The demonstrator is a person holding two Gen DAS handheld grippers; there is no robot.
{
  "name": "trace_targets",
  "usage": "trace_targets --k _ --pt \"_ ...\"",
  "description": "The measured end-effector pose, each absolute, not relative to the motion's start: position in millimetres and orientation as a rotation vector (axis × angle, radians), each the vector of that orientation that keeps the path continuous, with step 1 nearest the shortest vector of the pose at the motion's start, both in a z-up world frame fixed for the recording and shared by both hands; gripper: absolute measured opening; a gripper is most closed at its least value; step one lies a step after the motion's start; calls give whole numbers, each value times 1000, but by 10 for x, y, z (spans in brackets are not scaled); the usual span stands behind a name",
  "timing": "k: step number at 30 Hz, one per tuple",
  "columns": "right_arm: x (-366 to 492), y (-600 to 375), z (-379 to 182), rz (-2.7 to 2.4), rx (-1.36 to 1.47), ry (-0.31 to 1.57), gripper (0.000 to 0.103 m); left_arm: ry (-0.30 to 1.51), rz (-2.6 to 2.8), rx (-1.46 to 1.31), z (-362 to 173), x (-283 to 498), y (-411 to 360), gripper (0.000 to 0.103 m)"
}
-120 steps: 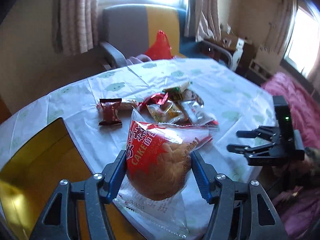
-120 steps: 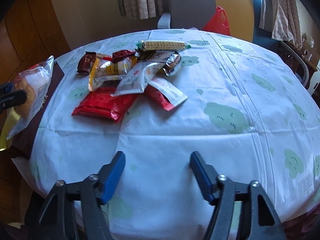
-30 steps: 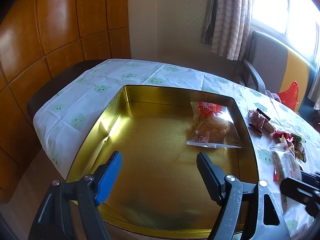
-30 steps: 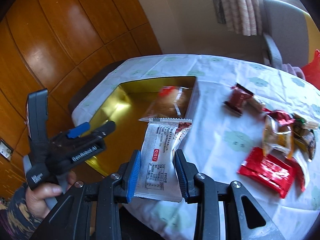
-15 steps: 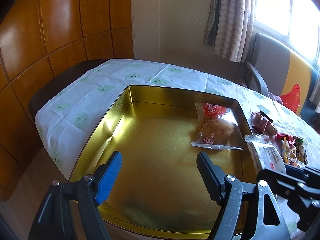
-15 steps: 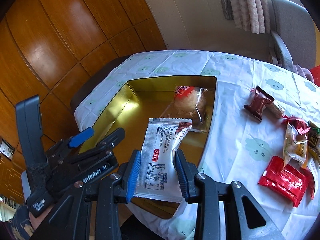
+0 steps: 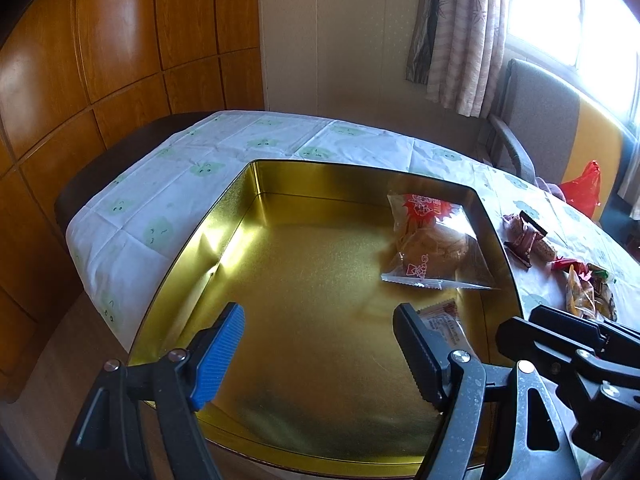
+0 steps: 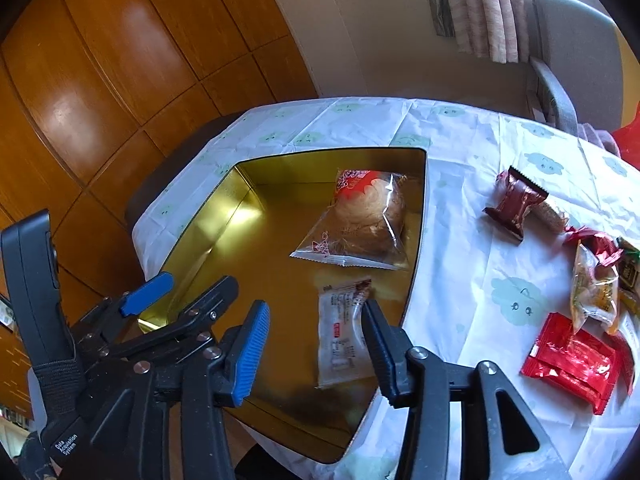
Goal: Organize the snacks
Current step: 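Carry the white packet into the gold tin and release it with the right tool, then reach the left tool to the red bar packet and grasp it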
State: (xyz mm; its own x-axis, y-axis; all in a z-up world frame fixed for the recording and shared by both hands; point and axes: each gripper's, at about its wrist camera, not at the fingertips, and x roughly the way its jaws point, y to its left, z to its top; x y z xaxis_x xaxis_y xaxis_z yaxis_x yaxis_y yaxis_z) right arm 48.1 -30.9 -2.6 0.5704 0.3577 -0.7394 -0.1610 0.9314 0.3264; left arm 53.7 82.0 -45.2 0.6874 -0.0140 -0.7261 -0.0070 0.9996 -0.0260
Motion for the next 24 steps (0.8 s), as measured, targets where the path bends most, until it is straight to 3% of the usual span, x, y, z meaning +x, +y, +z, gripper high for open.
trace_targets --k 24 --pt "-207 -1464 -210 20 327 913 49 786 -149 59 -384 412 478 78"
